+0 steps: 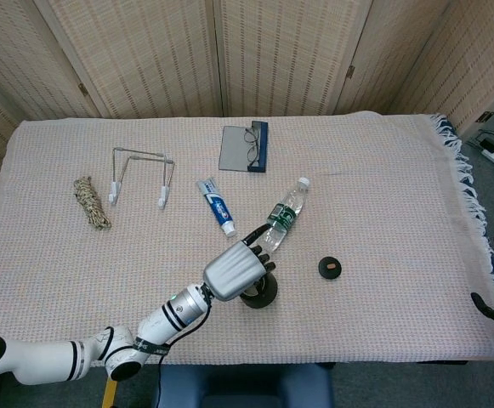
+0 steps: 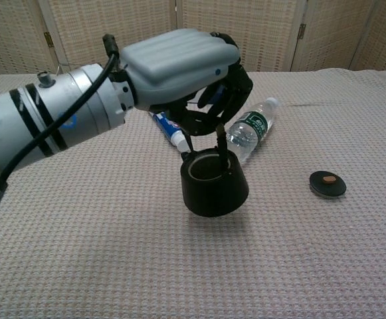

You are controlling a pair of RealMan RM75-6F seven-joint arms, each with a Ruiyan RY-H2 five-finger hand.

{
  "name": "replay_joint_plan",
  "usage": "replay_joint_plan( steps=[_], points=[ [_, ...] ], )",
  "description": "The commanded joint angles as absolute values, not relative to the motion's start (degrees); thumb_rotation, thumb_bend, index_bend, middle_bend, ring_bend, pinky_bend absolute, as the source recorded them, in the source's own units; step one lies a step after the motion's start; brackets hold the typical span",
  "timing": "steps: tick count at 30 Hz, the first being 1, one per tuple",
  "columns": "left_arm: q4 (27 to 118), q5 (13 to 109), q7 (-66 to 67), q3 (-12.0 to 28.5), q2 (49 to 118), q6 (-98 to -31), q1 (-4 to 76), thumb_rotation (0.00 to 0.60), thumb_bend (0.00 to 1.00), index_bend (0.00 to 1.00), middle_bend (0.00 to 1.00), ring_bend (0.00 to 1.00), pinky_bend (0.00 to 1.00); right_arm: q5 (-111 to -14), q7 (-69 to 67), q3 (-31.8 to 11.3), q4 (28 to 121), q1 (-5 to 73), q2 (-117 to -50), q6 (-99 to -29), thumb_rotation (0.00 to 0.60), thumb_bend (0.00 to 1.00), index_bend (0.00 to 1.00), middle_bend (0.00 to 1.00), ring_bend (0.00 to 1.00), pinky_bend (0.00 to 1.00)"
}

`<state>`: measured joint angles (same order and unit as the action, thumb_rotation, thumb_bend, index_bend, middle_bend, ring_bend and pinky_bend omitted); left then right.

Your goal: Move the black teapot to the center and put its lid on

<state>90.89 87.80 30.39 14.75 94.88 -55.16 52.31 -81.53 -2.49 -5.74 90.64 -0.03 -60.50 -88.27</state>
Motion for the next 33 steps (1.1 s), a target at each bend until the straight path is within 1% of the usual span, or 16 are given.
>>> replay_joint_plan(
  steps=[1, 5, 14, 18, 23, 24, 25, 27, 29, 31, 33],
  points=[
    [89.3, 86.2, 31.7, 15.7, 97.2, -53.9, 54.3, 0.600, 0.56, 0.70, 0.71, 0.59, 0.10, -81.5, -2.6, -5.8, 90.5, -0.1, -60.4, -88.2, 0.600, 0.23, 0.00, 0.00, 0.01, 0.00],
    [86.6, 84.7, 33.3, 16.6, 100.1, -53.0, 56.7, 0.600, 0.56, 0.70, 0.71, 0.59, 0.10, -81.1, -3.0, -5.9, 90.3, -0.2, -60.2, -88.1, 0.600, 0.24, 0.00, 0.00, 0.01, 0.00],
    [79.0, 82.6, 35.8, 18.3, 105.7, -53.7, 60.6, 0.600, 0.56, 0.70, 0.71, 0.60, 0.10, -80.3, -3.9, -6.2, 89.6, -0.3, -60.3, -87.6, 0.600, 0.24, 0.00, 0.00, 0.01, 0.00],
    [74.4, 81.9, 38.7, 18.2, 107.6, -53.6, 62.2, 0.600, 0.56, 0.70, 0.71, 0.59, 0.10, -80.1, -4.0, -6.3, 89.4, -0.3, -60.2, -87.4, 0.600, 0.23, 0.00, 0.00, 0.01, 0.00],
    [72.2, 80.6, 39.8, 17.9, 109.0, -53.8, 62.9, 0.600, 0.56, 0.70, 0.71, 0.59, 0.10, -79.6, -4.2, -6.3, 89.2, -0.3, -60.3, -86.9, 0.600, 0.24, 0.00, 0.00, 0.01, 0.00],
    [72.0, 80.5, 39.9, 17.7, 109.0, -53.7, 63.0, 0.600, 0.56, 0.70, 0.71, 0.59, 0.10, -79.6, -4.3, -6.4, 89.1, -0.3, -60.4, -86.8, 0.600, 0.23, 0.00, 0.00, 0.02, 0.00],
    [71.8, 80.2, 40.2, 17.5, 109.0, -53.5, 63.0, 0.600, 0.53, 0.68, 0.71, 0.58, 0.10, -79.5, -4.3, -6.4, 89.1, -0.2, -60.4, -86.8, 0.600, 0.23, 0.00, 0.00, 0.02, 0.00],
    [72.0, 78.9, 41.7, 17.2, 109.0, -53.1, 63.0, 0.600, 0.46, 0.63, 0.70, 0.55, 0.09, -79.5, -4.3, -6.4, 88.9, -0.2, -60.5, -86.7, 0.600, 0.23, 0.00, 0.00, 0.01, 0.00],
    [72.8, 76.7, 44.0, 17.3, 109.0, -52.7, 62.8, 0.600, 0.39, 0.54, 0.64, 0.50, 0.07, -79.5, -4.3, -6.4, 88.9, -0.2, -60.6, -86.6, 0.600, 0.24, 0.00, 0.00, 0.01, 0.00],
    [73.9, 74.6, 46.4, 17.3, 108.9, -52.6, 62.5, 0.600, 0.34, 0.43, 0.55, 0.42, 0.05, -79.5, -4.4, -6.4, 88.9, -0.2, -60.6, -86.6, 0.600, 0.23, 0.00, 0.00, 0.01, 0.00],
    [75.5, 72.1, 49.5, 17.2, 108.7, -52.7, 62.1, 0.600, 0.31, 0.33, 0.47, 0.36, 0.03, -79.5, -4.4, -6.5, 88.8, -0.2, -60.6, -86.7, 0.600, 0.24, 0.00, 0.00, 0.02, 0.00]
  ],
)
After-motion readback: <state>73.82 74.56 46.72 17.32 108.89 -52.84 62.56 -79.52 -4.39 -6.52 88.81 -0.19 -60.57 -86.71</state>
